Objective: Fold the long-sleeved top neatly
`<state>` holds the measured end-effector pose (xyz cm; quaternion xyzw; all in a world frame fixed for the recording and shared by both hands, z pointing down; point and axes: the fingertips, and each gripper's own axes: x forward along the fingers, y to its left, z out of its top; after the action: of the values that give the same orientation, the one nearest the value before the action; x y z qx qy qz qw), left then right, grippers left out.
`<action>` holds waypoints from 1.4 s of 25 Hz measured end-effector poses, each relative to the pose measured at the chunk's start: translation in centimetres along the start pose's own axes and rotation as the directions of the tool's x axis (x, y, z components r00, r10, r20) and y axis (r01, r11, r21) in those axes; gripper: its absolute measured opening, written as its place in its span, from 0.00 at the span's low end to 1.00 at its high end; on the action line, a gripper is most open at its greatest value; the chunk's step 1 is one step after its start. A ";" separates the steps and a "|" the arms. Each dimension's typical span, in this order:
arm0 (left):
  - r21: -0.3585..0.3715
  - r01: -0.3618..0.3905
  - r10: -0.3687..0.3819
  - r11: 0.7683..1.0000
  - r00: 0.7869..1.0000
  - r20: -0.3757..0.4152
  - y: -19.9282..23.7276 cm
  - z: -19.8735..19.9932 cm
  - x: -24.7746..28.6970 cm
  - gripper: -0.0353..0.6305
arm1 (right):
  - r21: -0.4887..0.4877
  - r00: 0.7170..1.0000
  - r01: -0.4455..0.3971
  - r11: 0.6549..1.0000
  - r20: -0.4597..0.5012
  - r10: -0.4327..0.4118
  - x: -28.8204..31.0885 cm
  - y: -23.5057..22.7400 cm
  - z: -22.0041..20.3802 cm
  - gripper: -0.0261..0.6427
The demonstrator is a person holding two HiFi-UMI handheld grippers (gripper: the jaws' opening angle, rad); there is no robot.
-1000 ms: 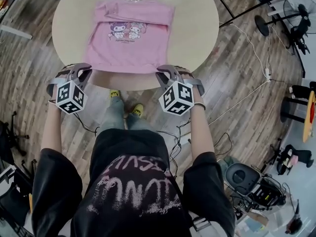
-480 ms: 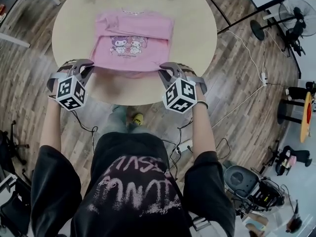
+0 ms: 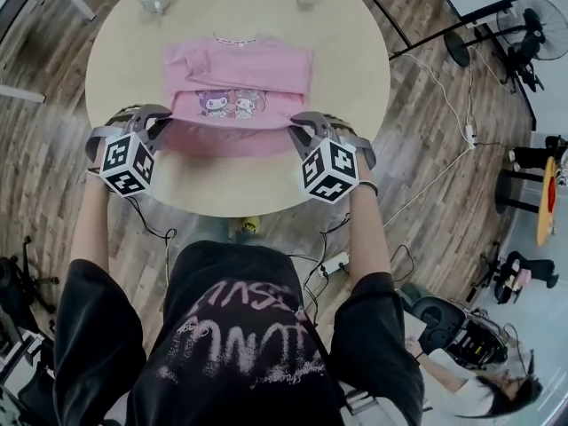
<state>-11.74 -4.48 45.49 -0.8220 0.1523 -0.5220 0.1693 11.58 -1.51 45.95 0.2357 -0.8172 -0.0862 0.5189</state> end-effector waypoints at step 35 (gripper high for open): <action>-0.017 0.239 -0.237 0.971 0.968 0.081 13.7 0.2 8.9 0.09 | 0.022 0.972 -0.226 0.974 -0.067 0.227 7.4 -13.1 -0.9 0.09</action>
<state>-8.90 -20.51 46.56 -0.8563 0.0529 -0.5038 0.1004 13.71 -16.33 47.27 0.1476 -0.8208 -0.0124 0.5517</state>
